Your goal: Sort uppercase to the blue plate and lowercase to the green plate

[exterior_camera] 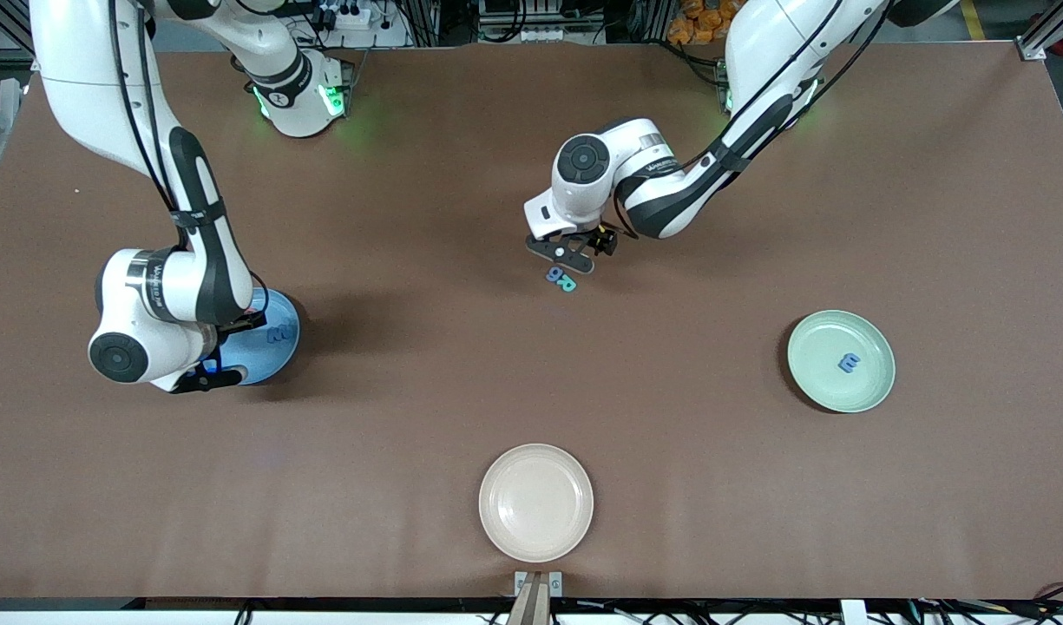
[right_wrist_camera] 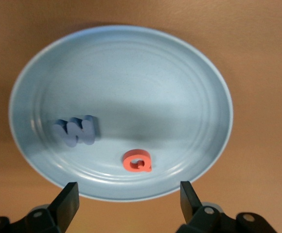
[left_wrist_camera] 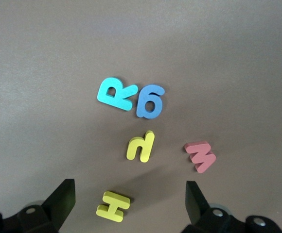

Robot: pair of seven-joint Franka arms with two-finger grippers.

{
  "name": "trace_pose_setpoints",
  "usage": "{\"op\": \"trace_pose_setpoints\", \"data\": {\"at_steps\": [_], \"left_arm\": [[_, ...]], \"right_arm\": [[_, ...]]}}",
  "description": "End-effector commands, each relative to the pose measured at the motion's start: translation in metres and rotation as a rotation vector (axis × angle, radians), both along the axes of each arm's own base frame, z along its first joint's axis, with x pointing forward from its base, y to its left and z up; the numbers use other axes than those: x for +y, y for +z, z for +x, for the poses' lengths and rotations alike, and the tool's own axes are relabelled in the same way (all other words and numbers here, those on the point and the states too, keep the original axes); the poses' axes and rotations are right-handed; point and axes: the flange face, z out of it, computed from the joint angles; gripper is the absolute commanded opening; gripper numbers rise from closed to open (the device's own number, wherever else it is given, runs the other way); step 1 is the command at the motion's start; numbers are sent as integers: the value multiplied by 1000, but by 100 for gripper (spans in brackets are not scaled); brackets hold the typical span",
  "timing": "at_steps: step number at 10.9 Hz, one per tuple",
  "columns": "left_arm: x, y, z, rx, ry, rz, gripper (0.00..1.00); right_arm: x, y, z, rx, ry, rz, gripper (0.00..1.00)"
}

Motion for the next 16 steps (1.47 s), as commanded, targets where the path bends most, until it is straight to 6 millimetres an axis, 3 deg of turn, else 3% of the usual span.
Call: {"op": "trace_pose_setpoints", "data": {"at_steps": [1,6,8,10,16], "left_arm": [[-3,-8,3,-42,-10,18,100],[0,-21,7,-43,-19,34,100],[-2,-22,6,-41,-19,33,97],[-16,-27,-10,-35,-38,30,93],[-12,-36,-4,-48,-37,35,87]], "right_arm": [[22,28,11,-8,-68,-25,93],[54,79,30,-19,-130,-22,90],[57,89,30,-12,-149,-18,90],[60,94,30,-22,-139,-16,91],[68,103,33,-40,-119,-10,91]]}}
